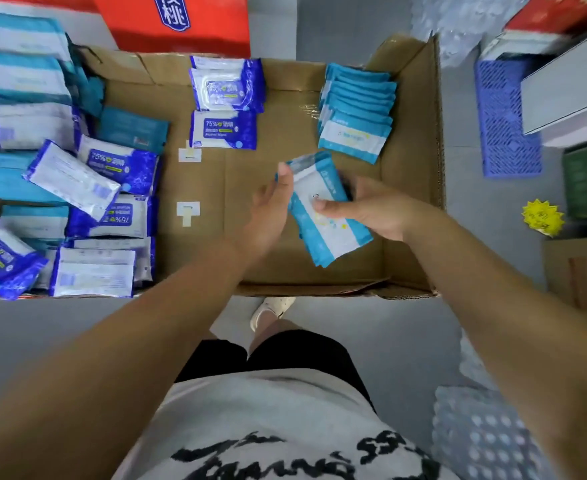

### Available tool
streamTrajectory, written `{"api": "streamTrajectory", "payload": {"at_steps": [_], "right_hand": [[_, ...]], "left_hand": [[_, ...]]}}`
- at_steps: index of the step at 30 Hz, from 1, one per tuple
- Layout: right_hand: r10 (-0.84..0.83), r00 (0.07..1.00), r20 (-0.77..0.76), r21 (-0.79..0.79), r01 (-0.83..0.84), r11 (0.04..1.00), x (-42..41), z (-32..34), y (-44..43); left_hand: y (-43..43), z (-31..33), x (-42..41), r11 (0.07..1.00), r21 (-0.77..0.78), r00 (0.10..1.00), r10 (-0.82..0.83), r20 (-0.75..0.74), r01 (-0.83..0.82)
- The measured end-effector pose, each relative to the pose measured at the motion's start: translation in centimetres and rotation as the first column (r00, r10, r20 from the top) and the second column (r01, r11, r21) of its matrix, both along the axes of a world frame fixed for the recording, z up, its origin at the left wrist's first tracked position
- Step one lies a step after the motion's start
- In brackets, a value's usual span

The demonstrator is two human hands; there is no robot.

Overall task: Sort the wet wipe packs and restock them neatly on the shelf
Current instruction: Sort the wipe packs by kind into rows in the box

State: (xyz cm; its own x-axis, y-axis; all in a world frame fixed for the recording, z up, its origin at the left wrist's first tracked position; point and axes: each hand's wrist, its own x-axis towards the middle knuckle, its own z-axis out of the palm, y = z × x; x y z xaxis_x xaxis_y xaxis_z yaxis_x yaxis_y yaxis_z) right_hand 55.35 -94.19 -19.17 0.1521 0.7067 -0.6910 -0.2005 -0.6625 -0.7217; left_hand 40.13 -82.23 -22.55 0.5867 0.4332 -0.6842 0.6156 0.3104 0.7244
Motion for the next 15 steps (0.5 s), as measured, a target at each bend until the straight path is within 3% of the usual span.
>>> {"api": "streamTrajectory", "payload": {"at_steps": [1, 3, 6, 9, 15], "right_hand": [[0.071, 0.991, 0.114, -0.010, -0.070, 0.997, 1.1, -0.9, 0.4], [0.200, 0.909, 0.365, -0.104, -0.174, 0.979, 3.4, -3.1, 1.4], [0.423, 0.607, 0.673, -0.288, -0.312, 0.906, 6.4, -6.3, 2.7], [0.548, 0.320, 0.773, -0.416, -0.396, 0.819, 8.4, -8.2, 3.5], [0.596, 0.075, 0.800, -0.527, -0.386, 0.757, 10.6, -9.5, 4.1]], "left_hand": [[0.5, -0.8, -0.2, 0.991, 0.107, 0.996, -0.084, -0.021, 0.085], [1.4, -1.8, -1.7, 0.898, 0.299, 0.940, -0.270, -0.209, 0.324], [3.1, -4.3, -5.1, 0.627, 0.424, 0.740, -0.409, -0.535, 0.653], [4.5, -7.1, -7.3, 0.497, 0.346, 0.584, -0.477, -0.657, 0.796], [5.6, -9.5, -8.9, 0.451, 0.348, 0.549, -0.464, -0.695, 0.822]]}}
